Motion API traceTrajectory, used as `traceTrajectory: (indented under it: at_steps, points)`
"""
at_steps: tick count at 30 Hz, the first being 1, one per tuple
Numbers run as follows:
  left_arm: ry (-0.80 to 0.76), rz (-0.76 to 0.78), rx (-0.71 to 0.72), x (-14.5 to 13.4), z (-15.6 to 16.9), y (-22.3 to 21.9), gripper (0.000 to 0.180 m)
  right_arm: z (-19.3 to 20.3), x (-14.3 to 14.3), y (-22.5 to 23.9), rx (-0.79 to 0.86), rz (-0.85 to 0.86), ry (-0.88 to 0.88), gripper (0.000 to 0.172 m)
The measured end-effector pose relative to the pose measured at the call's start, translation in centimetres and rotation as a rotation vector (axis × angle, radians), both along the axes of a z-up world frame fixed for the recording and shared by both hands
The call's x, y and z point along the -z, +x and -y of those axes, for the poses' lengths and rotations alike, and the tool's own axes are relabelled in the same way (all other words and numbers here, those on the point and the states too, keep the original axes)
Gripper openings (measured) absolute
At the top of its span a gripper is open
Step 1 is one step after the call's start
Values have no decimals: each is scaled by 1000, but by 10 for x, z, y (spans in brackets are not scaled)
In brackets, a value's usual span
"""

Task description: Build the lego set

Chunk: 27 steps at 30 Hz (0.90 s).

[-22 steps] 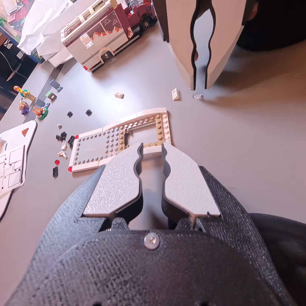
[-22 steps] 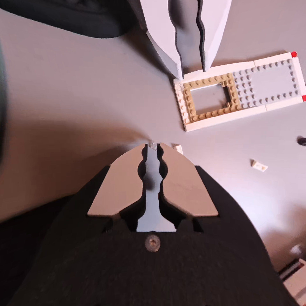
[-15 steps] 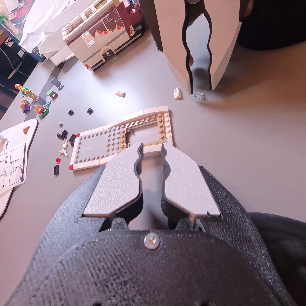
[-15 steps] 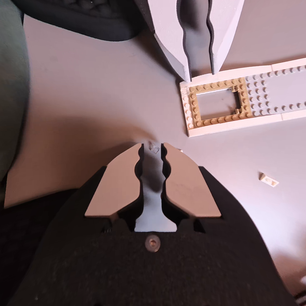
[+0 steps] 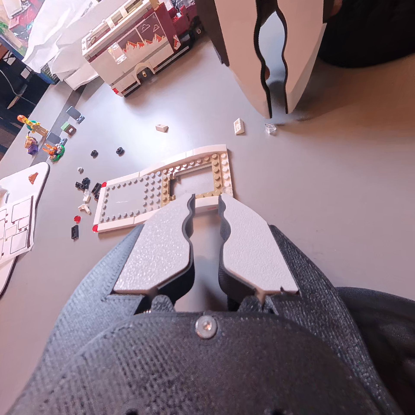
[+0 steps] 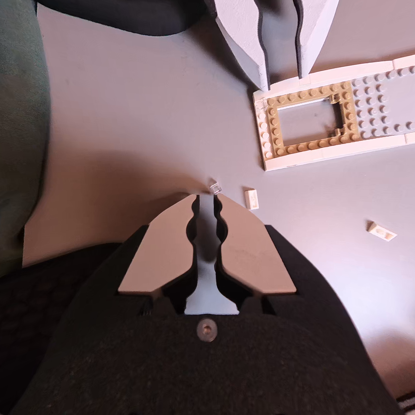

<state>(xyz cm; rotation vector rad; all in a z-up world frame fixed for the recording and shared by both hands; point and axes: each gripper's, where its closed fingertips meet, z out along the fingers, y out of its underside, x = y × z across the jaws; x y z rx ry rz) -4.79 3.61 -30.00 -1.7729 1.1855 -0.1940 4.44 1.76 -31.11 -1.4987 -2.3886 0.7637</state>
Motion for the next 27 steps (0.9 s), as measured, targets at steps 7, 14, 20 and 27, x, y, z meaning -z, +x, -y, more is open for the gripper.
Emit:
traceTrajectory:
  at_steps: [7, 14, 20, 27]
  points:
    - [2, 0, -1, 0, 0, 0, 19, -5, 1, -11, -25, 1, 68, 9]
    - [0, -1, 0, 0, 0, 0, 19, -2, 4, -10, -33, 29, 68, 5]
    - [0, 0, -1, 0, 0, 0, 19, 3, 4, -9, -30, 40, 50, 5]
    - [0, 0, -1, 0, 0, 0, 19, -15, -10, -37, 30, -64, 111, 2]
